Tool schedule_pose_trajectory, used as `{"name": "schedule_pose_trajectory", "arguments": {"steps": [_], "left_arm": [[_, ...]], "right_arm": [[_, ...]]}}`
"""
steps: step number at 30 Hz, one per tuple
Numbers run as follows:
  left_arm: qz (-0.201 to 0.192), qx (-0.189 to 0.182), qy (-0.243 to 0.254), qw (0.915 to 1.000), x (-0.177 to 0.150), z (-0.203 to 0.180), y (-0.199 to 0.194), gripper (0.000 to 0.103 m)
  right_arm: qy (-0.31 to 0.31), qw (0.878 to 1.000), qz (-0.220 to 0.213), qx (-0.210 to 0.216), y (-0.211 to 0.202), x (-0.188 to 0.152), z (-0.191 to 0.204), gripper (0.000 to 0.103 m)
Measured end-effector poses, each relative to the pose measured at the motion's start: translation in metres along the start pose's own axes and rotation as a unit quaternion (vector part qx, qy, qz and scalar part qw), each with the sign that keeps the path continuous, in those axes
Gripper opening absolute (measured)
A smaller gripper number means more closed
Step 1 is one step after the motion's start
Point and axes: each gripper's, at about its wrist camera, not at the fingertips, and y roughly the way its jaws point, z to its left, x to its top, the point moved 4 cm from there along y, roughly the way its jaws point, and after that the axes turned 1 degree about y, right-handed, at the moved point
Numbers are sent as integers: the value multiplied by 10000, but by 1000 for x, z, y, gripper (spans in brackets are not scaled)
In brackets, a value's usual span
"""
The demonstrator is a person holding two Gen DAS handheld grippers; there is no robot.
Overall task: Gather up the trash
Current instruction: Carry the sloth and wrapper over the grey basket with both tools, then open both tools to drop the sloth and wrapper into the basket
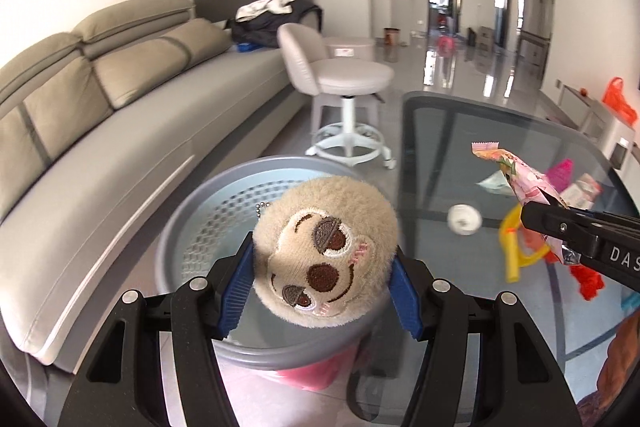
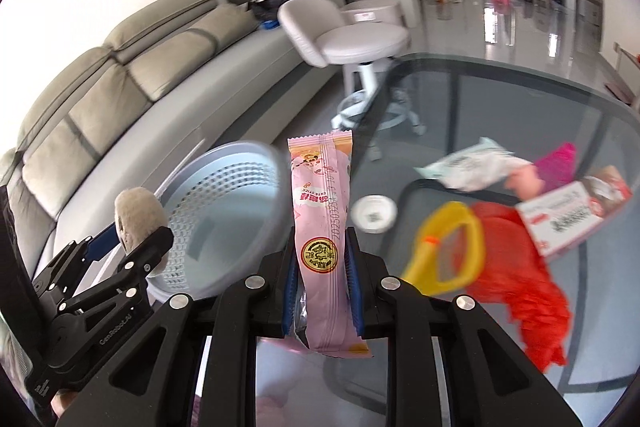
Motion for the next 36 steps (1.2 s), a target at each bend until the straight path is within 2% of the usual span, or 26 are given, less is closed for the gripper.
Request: {"name": "schedule_pose_trajectory", "arguments": {"steps": [6,10,16,27,29,31,33,36], "left_arm": [[211,246,-161,9993,-5,30,14,59],[368,345,-274,9984,-6,46,25,59],[604,404,-409,9965,-7,58,39,59],[772,558,-618,9935,-12,74,49,62],[785,562,-653,9932,-13,76,49,63],[777,596,-696,9928,-14,79,48,65],[778,633,-724,9923,-14,81,47,70],[783,630,-750,9921,-15,81,47,71]], "right_arm": [[-267,9991,192,252,19,8,35,21],[-343,9977,415,420,32,9,45,21],[-400,9947,719,609,53,12,54,21],[-836,9883,987,803,87,18,86,21],[-883,9881,962,808,90,19,90,24],[-928,9882,904,817,89,21,93,42],[-929,9887,833,828,88,23,92,52],[-883,9896,789,815,86,24,89,52]]}}
